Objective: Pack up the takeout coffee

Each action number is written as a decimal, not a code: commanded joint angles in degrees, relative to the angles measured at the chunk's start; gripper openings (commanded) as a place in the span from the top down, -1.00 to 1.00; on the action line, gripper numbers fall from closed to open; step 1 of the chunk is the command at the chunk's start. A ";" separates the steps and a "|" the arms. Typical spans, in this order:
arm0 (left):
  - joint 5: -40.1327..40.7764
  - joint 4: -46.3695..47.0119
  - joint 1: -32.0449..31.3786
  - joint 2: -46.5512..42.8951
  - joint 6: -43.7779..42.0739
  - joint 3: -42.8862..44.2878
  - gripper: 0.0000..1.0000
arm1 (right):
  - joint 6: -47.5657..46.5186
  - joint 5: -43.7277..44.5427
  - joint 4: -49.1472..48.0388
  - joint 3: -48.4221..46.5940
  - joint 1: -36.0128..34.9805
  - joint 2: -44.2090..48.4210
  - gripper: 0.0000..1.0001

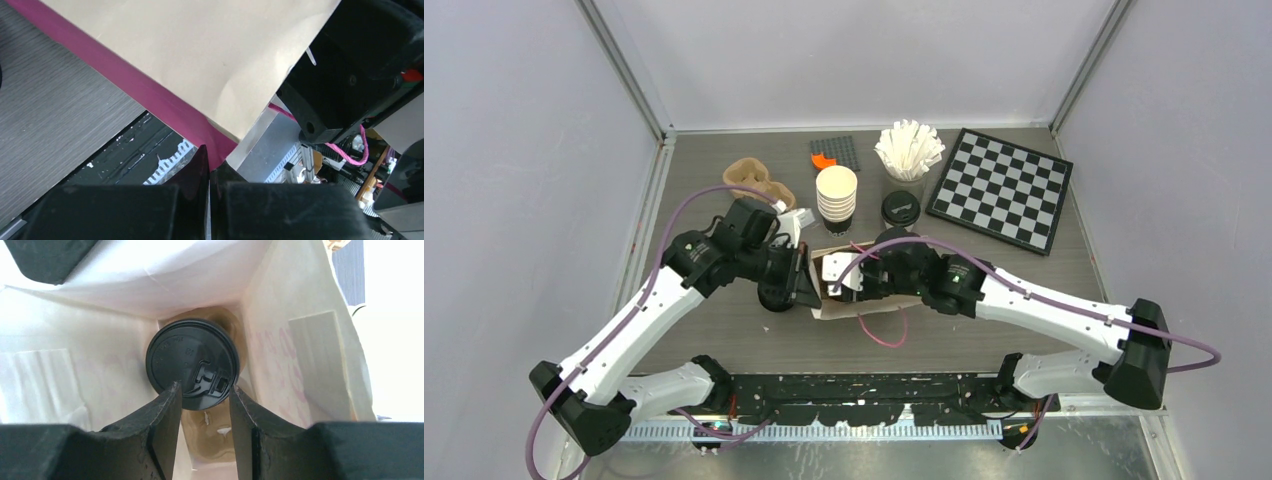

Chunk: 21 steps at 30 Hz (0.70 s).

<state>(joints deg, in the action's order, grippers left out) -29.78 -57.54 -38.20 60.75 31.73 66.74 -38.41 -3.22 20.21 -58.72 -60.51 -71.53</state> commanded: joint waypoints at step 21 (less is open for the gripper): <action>-2.14 -2.15 -0.25 3.38 6.90 8.93 0.96 | 36.14 22.10 15.30 -20.09 0.22 11.31 -0.19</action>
<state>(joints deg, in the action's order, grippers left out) -32.10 -59.46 -38.20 63.77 37.74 73.23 -11.57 6.90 35.22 -76.12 -60.51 -61.28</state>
